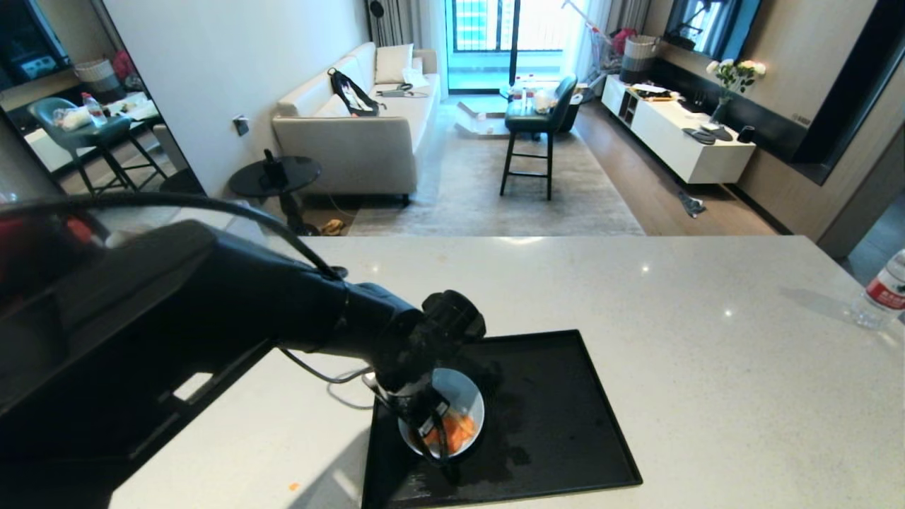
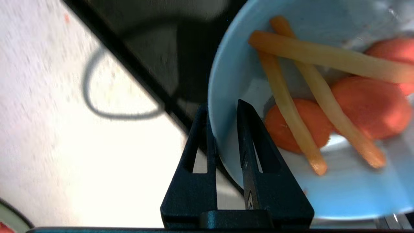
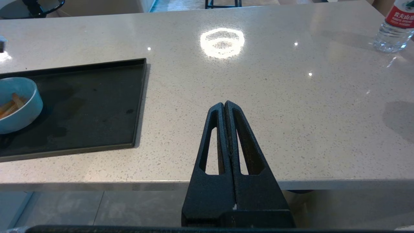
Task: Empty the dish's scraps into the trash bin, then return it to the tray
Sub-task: Move the bowl over the trash can
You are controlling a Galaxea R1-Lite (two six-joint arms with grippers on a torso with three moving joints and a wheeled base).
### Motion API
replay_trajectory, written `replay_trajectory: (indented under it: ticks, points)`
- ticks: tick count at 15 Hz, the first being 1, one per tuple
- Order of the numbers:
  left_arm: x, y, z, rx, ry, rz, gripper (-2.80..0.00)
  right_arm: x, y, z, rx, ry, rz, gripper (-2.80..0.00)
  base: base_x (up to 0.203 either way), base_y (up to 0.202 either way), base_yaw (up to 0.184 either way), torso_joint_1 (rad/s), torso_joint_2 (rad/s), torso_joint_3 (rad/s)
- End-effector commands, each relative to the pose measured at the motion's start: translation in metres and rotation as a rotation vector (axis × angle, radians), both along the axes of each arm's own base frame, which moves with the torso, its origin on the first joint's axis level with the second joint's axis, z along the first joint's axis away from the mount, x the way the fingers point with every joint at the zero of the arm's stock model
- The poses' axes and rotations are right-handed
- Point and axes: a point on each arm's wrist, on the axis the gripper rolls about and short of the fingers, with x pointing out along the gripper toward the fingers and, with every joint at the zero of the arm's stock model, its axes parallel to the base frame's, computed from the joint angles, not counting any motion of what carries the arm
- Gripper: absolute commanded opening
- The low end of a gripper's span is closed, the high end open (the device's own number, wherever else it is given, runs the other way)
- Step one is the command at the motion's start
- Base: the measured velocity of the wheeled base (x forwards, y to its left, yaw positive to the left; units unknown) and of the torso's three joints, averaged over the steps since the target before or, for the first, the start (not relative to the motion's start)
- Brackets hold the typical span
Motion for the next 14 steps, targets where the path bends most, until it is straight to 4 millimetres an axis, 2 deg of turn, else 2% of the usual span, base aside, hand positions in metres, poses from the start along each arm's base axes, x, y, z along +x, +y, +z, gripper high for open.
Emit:
replay_trajectory:
  ticks: [1, 6, 14]
  points:
    - [-0.004, 0.008, 0.020, -0.039, 0.000, 0.019, -2.80, 0.000, 0.000, 0.000, 0.000, -0.001, 0.001, -2.80, 0.000, 0.000, 0.000, 0.000, 0.00, 0.000]
    - [-0.007, 0.028, 0.052, -0.159, -0.024, 0.139, -2.80, 0.000, 0.000, 0.000, 0.000, -0.001, 0.001, -2.80, 0.000, 0.000, 0.000, 0.000, 0.00, 0.000]
    - [-0.022, 0.078, 0.076, -0.154, 0.095, 0.443, -2.80, 0.000, 0.000, 0.000, 0.000, -0.001, 0.000, -2.80, 0.000, 0.000, 0.000, 0.000, 0.00, 0.000]
